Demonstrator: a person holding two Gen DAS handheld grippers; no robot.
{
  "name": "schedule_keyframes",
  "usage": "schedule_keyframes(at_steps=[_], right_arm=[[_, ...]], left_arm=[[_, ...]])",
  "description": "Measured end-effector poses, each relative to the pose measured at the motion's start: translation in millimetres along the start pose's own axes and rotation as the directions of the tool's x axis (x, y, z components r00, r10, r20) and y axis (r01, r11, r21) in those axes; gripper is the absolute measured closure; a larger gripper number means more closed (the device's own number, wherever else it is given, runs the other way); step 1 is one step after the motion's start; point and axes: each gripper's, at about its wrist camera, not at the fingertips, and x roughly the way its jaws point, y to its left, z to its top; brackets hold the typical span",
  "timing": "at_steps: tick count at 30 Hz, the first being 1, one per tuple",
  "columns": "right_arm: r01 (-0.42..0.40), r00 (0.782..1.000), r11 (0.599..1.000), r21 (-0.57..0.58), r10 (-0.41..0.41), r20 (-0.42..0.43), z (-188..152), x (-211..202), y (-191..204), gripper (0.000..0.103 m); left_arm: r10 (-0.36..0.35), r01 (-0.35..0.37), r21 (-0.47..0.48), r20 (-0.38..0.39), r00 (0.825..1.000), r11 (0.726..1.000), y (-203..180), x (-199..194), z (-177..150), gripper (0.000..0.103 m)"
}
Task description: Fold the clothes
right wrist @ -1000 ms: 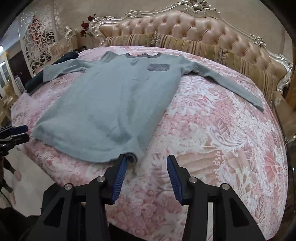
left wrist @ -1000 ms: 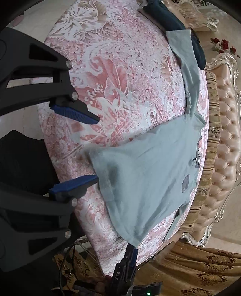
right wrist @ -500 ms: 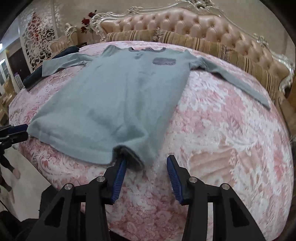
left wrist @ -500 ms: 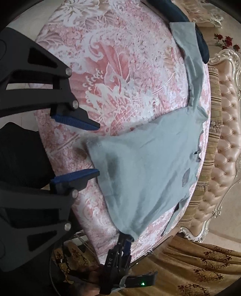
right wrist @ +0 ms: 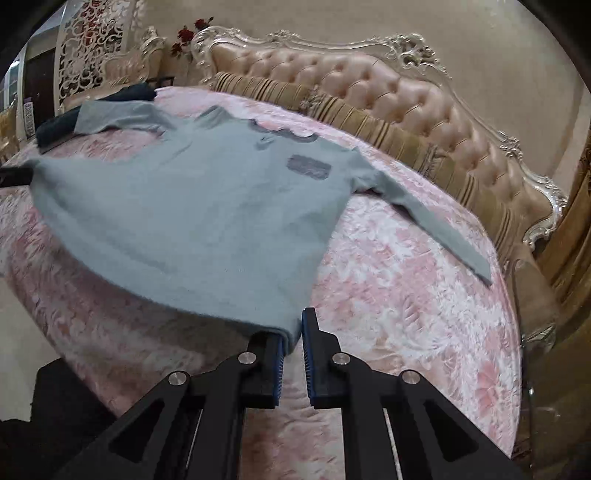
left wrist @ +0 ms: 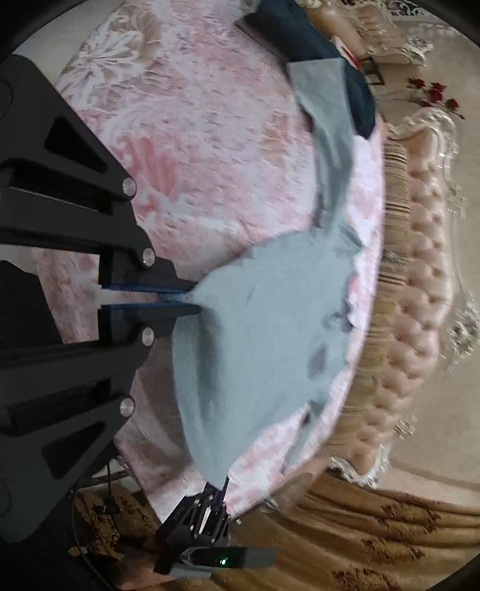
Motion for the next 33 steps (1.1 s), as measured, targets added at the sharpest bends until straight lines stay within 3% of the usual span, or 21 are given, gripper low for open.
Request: schedule_keyframes(at_steps=[4,9,11,13,16,18,20,25,28,33], right_arm=[[-0.029,0.995,1.000,-0.002,0.028,-0.098,-26,8,6,0.094],[-0.040,0.993,0.998,0.055,0.046,-0.106,-36,-7,-17,0.094],[-0.086,0.992,0.991,0.106,0.095,-0.085,-37,-11,-26,0.091],[-0.129,0.988,0.981,0.144,0.140,-0.067,-36,-11,-30,0.087],[-0.110,0.991,0.991,0.076,0.115,-0.065,-32,-6,-14,0.073],[-0.114,0.991,0.993,0.027,0.116,-0.064,-29,-4,-4,0.068],[-0.135,0.989,0.991,-0.010,0.134,-0.064,-28,-3,5,0.055],[-0.120,0.993,0.993,0.002,0.120,0.012,-7,3,-2,0.054],[-0.110,0.992,0.994,0.015,0.109,0.062,12,2,-12,0.055],[-0.102,0.994,0.995,-0.017,0.102,0.034,32,24,-21,0.055]], left_arm=[[0.057,-0.058,-0.006,-0.112,0.992,0.998,5,20,-23,0.098],[0.065,-0.071,-0.044,-0.106,0.992,0.997,12,22,-31,0.090],[0.069,-0.072,-0.037,-0.081,0.994,0.997,12,15,-30,0.066],[0.072,-0.074,-0.030,-0.056,0.996,0.997,11,9,-29,0.055],[0.078,-0.078,-0.001,-0.041,0.996,0.997,7,5,-28,0.045],[0.072,-0.070,0.030,-0.046,0.996,0.997,3,5,-30,0.043],[0.075,-0.073,0.052,-0.053,0.996,0.996,-1,8,-33,0.042],[0.116,-0.111,0.085,-0.061,0.991,0.990,-9,17,-37,0.041],[0.054,-0.050,0.112,-0.033,0.998,0.992,-18,11,-33,0.041],[-0.119,0.118,0.215,-0.008,0.993,0.969,-56,16,-19,0.040]])
